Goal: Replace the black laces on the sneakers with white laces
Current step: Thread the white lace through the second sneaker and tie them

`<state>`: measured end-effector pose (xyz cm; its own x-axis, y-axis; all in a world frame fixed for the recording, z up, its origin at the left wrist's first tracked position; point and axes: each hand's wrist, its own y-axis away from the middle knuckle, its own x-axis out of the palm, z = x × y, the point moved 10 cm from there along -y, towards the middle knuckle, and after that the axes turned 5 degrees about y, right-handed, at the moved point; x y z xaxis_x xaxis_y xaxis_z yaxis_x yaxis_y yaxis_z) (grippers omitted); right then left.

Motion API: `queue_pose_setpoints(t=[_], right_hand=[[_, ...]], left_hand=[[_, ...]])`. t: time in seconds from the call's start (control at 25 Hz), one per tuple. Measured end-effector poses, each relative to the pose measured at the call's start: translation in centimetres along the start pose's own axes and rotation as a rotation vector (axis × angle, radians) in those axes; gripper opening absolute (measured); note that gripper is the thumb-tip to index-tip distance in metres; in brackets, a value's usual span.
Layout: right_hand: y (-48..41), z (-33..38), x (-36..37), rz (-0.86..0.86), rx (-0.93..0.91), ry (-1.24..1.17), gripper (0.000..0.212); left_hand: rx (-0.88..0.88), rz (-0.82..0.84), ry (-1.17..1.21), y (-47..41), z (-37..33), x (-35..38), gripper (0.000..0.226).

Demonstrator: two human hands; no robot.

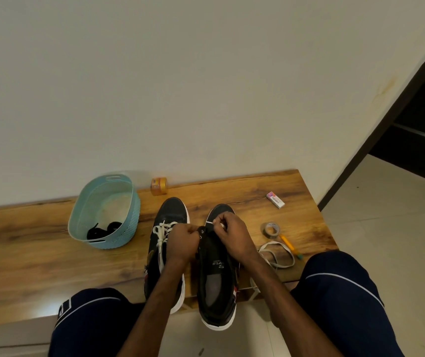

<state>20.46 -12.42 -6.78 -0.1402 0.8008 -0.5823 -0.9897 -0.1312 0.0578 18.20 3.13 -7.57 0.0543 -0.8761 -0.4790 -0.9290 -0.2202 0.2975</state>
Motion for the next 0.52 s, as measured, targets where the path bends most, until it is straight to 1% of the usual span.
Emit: queue_pose_setpoints(t=[0.08, 0.16, 0.52], right_hand=[[-0.1, 0.1, 0.9, 0.068, -0.015, 0.157, 0.013], [-0.1, 0.3, 1.4, 0.101, -0.029, 0.258, 0.015], [-0.1, 0.8, 2.0, 0.153, -0.067, 0.412, 0.019]], left_hand=[[-0.031, 0.027, 0.063, -0.1, 0.6, 0.1, 0.030], [-0.039, 0.035, 0.090, -0.1, 0.8, 0.4, 0.032], [-0.037, 0.015, 0.104, 0.2, 0.7, 0.5, 0.032]])
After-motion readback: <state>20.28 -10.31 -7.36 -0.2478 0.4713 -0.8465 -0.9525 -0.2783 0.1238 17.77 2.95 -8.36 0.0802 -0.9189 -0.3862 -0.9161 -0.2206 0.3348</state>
